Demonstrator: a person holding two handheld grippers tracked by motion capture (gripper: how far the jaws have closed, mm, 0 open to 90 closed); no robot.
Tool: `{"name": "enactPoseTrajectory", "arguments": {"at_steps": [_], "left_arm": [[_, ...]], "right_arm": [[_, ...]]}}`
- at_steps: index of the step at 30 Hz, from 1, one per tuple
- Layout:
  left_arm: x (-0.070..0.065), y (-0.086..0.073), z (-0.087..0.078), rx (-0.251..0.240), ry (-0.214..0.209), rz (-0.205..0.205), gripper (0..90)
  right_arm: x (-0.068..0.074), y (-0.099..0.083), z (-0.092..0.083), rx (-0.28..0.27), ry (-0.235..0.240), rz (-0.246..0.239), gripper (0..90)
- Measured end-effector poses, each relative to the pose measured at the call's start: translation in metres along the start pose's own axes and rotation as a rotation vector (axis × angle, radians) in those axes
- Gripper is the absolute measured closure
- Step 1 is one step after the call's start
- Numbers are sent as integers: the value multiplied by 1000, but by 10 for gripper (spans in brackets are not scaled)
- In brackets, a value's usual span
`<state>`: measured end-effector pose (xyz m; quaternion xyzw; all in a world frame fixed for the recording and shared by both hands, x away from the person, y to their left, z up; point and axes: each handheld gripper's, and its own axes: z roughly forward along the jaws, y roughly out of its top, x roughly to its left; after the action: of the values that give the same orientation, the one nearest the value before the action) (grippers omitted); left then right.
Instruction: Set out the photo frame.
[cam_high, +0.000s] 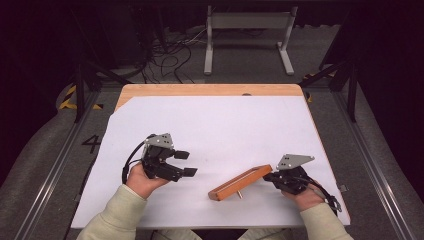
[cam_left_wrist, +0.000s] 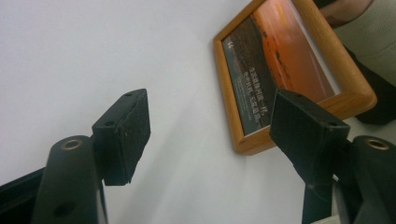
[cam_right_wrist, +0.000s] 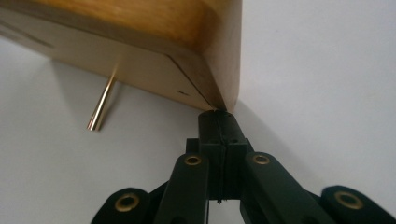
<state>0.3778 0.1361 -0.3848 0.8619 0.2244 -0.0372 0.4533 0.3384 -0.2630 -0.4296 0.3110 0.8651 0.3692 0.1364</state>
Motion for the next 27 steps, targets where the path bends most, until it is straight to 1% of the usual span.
{"name": "enactPoseTrajectory", "arguments": {"at_steps": [1,2,3,4,5,6,7,11,16,19,21,27], "left_arm": [[1,-1,2,6,-3,-4,292],[2,-3,3,11,-1,-13,290],[3,-5,4,20,2,-16,290],[6,-8,6,32,4,-24,290],[6,-8,6,32,4,-24,289],[8,-11,7,34,9,-38,289],[9,-13,6,33,11,-44,290],[13,-17,6,33,18,-63,289],[14,-19,5,33,17,-68,288],[14,-19,4,35,22,-65,288],[14,-20,4,35,19,-72,288],[15,-20,5,39,18,-70,285]], "right_arm": [[-1,2,2,-1,-3,3,900],[-6,8,7,-11,-3,20,900],[-6,8,7,-11,-3,20,900],[-10,13,12,-17,-1,28,900],[-10,13,12,-17,-1,28,900],[-11,15,15,-21,1,34,900],[-13,19,20,-24,3,42,900],[-17,32,33,-33,17,47,900],[-18,48,49,-28,29,36,900],[-17,57,56,-23,32,21,900],[-16,61,59,-17,35,18,900],[-12,77,72,-20,46,-11,900]]}}
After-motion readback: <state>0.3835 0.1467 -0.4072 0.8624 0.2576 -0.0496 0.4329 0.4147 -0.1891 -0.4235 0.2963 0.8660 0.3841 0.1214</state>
